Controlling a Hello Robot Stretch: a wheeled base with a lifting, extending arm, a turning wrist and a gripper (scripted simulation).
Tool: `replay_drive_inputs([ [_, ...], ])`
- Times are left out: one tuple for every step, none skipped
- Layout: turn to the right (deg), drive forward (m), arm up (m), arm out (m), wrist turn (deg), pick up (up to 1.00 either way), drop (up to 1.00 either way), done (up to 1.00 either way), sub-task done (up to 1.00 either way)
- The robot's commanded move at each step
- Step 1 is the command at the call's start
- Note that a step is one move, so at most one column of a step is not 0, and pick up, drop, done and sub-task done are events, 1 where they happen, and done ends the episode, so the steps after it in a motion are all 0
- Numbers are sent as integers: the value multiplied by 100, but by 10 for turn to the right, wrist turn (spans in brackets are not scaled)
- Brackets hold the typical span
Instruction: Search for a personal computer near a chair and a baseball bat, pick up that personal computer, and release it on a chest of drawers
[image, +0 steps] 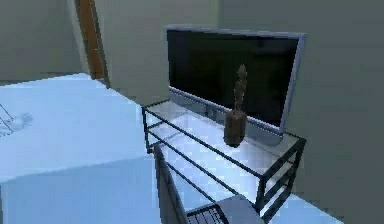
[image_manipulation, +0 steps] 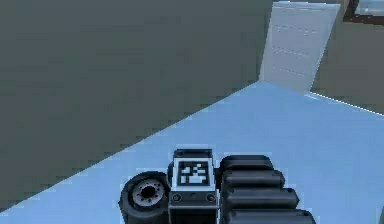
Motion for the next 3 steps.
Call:
replay_drive_inputs([
  [-390,0,0,0,0,0,0,0,0],
  [0,100,0,0,0,0,0,0,0],
  [-30,0,0,0,0,0,0,0,0],
])
